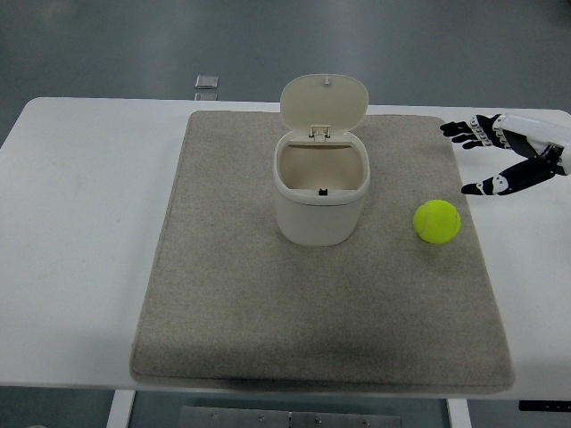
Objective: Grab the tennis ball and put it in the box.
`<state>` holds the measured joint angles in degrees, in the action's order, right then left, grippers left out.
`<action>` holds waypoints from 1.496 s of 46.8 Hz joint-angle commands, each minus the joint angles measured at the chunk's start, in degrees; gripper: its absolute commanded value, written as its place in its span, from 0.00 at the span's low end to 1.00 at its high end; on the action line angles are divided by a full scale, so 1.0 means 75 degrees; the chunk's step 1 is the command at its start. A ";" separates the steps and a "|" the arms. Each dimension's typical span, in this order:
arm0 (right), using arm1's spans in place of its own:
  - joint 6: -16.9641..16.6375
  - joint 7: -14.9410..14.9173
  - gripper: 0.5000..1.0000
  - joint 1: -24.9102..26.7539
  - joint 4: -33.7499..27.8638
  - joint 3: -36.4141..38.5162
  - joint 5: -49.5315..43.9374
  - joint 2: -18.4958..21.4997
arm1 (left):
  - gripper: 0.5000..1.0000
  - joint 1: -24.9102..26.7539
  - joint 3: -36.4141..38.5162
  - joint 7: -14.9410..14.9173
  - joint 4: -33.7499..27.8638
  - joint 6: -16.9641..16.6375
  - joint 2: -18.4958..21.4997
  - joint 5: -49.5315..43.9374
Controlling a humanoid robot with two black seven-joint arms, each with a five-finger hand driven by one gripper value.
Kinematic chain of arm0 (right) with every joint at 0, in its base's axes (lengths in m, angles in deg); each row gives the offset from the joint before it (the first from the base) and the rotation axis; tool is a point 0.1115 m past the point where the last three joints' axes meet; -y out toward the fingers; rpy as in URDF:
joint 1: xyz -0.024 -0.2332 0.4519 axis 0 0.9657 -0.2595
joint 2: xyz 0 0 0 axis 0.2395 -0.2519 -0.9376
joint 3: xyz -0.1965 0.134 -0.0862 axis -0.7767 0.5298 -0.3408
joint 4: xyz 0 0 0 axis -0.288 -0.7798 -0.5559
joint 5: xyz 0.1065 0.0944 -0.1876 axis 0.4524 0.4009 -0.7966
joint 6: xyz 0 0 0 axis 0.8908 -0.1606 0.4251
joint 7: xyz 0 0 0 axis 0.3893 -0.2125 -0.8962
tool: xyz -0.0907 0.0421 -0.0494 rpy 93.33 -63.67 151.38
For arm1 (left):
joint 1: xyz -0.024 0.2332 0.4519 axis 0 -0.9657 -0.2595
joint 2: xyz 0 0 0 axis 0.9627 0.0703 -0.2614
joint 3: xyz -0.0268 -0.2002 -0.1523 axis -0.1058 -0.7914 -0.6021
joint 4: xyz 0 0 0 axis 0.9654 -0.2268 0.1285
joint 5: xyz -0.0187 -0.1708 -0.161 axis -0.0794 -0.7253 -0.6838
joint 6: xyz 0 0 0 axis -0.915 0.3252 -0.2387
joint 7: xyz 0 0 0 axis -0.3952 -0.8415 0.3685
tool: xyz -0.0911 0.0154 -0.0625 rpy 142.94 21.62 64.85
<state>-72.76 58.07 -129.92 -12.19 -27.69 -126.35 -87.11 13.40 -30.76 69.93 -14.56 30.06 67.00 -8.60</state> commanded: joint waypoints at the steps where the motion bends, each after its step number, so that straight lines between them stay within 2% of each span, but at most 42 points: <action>1: -0.0001 -0.0056 0.81 0.0022 0.0202 -0.0056 -0.0608 0.0006 | 0.99 0.0003 0.0002 -0.0001 0.0000 0.0000 0.0000 0.0000; 11: 0.0139 -0.0056 0.81 0.0128 0.0285 -0.0173 -0.1687 0.0077 | 0.99 0.0003 0.0002 -0.0001 0.0000 0.0000 0.0000 0.0000; 28: 0.1147 0.0015 0.79 0.0268 0.0273 -0.0712 -0.2461 0.0370 | 0.99 0.0003 0.0002 -0.0001 0.0000 0.0000 0.0000 0.0000; 37: 0.1264 0.0026 0.78 0.0421 0.0191 -0.0712 -0.2602 0.0534 | 0.99 0.0003 -0.0009 -0.0001 0.0000 0.0000 0.0000 0.0000; 43: 0.1311 0.0026 0.72 0.0491 0.0168 -0.0712 -0.2614 0.0557 | 0.99 0.0003 0.0002 -0.0001 0.0000 0.0000 0.0000 0.0000; 46: 0.1311 0.0015 0.65 0.0514 0.0132 -0.0712 -0.2614 0.0627 | 0.99 0.0003 0.0002 -0.0001 0.0000 0.0000 0.0000 0.0000; 51: 0.1311 0.0015 0.63 0.0526 -0.0020 -0.0700 -0.2614 0.0663 | 0.99 0.0003 0.0002 -0.0001 0.0000 0.0000 0.0000 0.0000; 70: 0.1288 -0.0020 0.65 0.0538 -0.0219 -0.0735 -0.2614 0.0850 | 0.99 0.0003 0.0002 -0.0001 0.0000 0.0000 0.0000 0.0000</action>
<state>-63.01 57.95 -125.88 -13.84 -33.11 -145.95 -80.79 13.41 -30.78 69.92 -14.56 30.06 67.00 -8.60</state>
